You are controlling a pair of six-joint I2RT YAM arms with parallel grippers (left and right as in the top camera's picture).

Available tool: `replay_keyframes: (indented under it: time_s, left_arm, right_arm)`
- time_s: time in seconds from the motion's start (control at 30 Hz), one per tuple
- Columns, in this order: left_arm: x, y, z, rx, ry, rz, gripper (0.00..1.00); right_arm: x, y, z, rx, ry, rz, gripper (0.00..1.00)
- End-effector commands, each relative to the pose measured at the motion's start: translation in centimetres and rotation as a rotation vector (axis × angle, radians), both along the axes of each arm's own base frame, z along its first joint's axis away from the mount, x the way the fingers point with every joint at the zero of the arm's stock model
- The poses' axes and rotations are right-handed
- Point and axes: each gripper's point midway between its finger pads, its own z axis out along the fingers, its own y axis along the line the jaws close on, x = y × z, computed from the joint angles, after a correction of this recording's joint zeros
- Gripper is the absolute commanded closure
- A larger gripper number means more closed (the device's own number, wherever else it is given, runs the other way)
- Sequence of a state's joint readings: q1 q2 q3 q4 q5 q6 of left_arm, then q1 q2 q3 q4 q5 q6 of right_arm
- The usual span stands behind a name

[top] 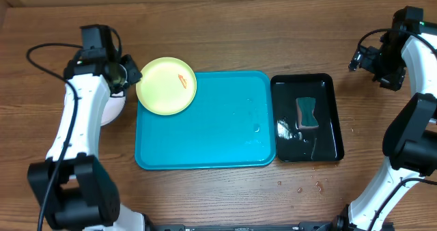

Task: Clean dirty plates on tray and stack at the side
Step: 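Move the left gripper to the yellow plate rim and grasp it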

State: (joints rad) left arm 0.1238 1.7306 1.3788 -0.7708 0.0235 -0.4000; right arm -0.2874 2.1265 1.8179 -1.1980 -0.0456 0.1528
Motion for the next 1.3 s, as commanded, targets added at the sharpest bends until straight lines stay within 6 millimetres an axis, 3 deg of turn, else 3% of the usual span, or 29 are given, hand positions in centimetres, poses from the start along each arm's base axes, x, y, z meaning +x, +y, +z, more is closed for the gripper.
replay_keyframes:
  time_s: [0.0, 0.27, 0.47, 0.63, 0.97, 1.27]
  left_arm:
    - [-0.4, 0.6, -3.3, 0.042, 0.086, -0.023, 0.65]
    - [0.5, 0.8, -7.7, 0.050, 0.144, -0.052, 0.61]
    - [0.7, 0.8, -9.7, 0.047, 0.172, -0.060, 0.66]
    - [0.7, 0.8, -9.9, 0.045, 0.178, -0.060, 0.77]
    - [0.2, 0.5, -10.1, 0.032, 0.199, -0.065, 0.80]
    - [-0.4, -0.4, -10.2, -0.017, 0.218, -0.081, 0.92]
  right_arm:
    - [0.5, -0.1, 1.9, -0.014, -0.048, 0.000, 0.00]
    - [0.5, -0.1, 1.9, -0.014, -0.048, 0.000, 0.00]
    - [0.5, -0.1, 1.9, -0.014, -0.048, 0.000, 0.00]
    - [0.5, -0.1, 1.9, -0.014, -0.048, 0.000, 0.00]
    - [0.5, -0.1, 1.9, -0.014, -0.048, 0.000, 0.00]
    - [0.5, -0.1, 1.9, -0.014, -0.048, 0.000, 0.00]
